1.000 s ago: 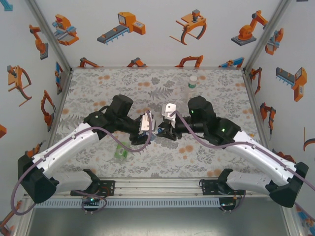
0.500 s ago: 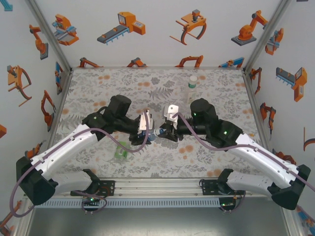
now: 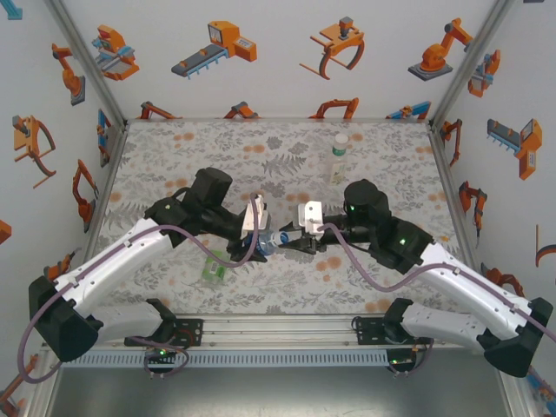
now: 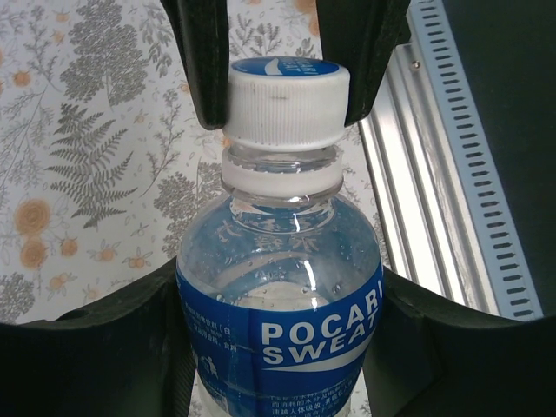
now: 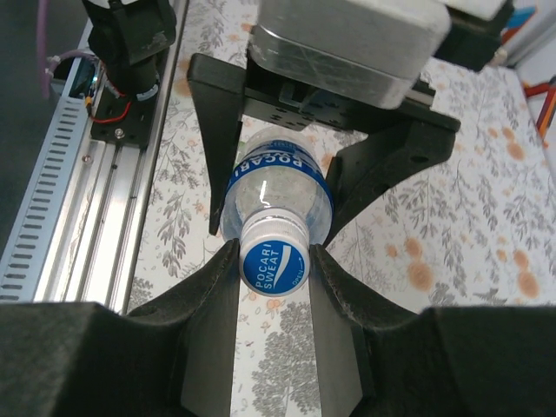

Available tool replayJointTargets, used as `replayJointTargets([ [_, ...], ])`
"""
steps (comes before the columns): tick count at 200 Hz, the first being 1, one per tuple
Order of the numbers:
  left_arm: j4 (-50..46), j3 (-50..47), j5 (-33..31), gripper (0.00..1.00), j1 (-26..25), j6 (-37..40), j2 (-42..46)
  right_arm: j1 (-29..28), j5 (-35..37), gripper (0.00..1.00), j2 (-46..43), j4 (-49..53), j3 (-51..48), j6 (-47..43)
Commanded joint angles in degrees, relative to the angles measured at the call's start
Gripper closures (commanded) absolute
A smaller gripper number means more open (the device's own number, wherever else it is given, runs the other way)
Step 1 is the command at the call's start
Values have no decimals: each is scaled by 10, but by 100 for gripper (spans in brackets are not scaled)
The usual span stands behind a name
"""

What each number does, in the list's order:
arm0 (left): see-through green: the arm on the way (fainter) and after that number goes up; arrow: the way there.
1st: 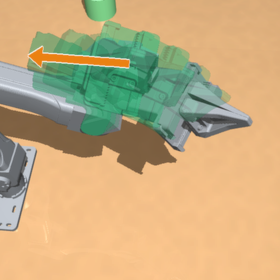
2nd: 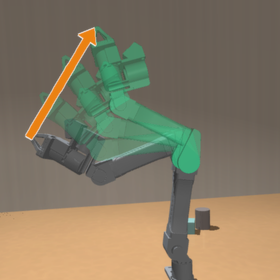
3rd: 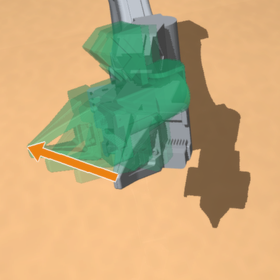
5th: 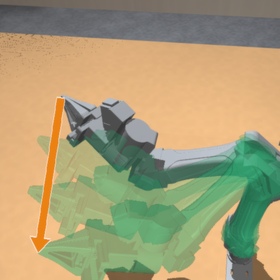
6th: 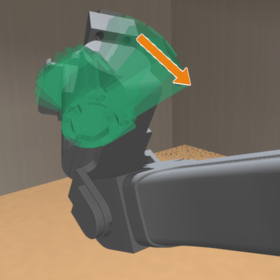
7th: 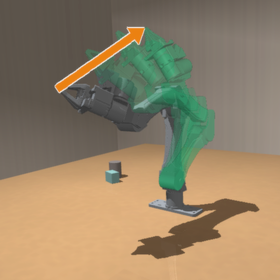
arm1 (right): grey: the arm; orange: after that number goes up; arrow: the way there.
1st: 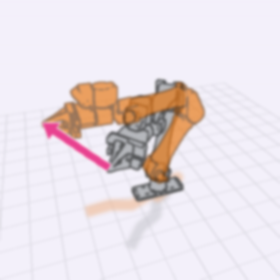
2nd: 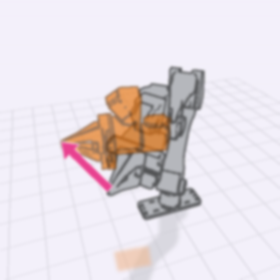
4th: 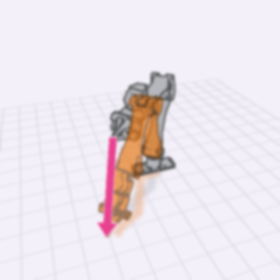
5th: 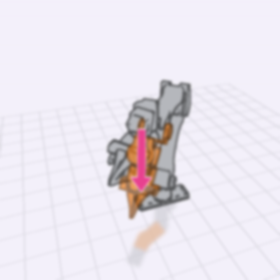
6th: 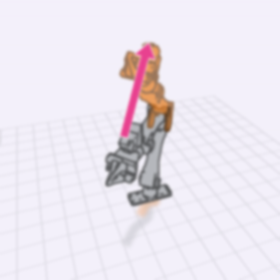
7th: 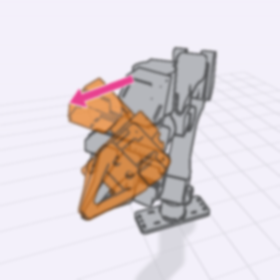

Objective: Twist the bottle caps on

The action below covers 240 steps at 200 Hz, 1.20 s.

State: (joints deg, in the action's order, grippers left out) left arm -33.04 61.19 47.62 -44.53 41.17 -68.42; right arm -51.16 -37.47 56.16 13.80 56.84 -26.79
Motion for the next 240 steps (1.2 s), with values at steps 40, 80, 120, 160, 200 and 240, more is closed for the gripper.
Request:
replayJointTargets([
  [40,27,34,59,100,-2,-6,-7,-7,-47,100,22,70,38,-84],
  [80,87,14,12,100,-2,-34,-1,-7,86,100,11,-96,-30,172],
  [120,190,-19,-46,100,-2,-83,1,-7,280,100,38,-131,-37,530],
  [160,244,-29,-100,100,-2,-104,-17,-5,417,100,69,-7,-7,869],
  [200,244,-19,-110,100,-2,-94,-38,0,438,100,91,72,12,972],
  [240,235,-11,-92,100,-3,-89,-49,1,426,99,100,66,22,966],
])
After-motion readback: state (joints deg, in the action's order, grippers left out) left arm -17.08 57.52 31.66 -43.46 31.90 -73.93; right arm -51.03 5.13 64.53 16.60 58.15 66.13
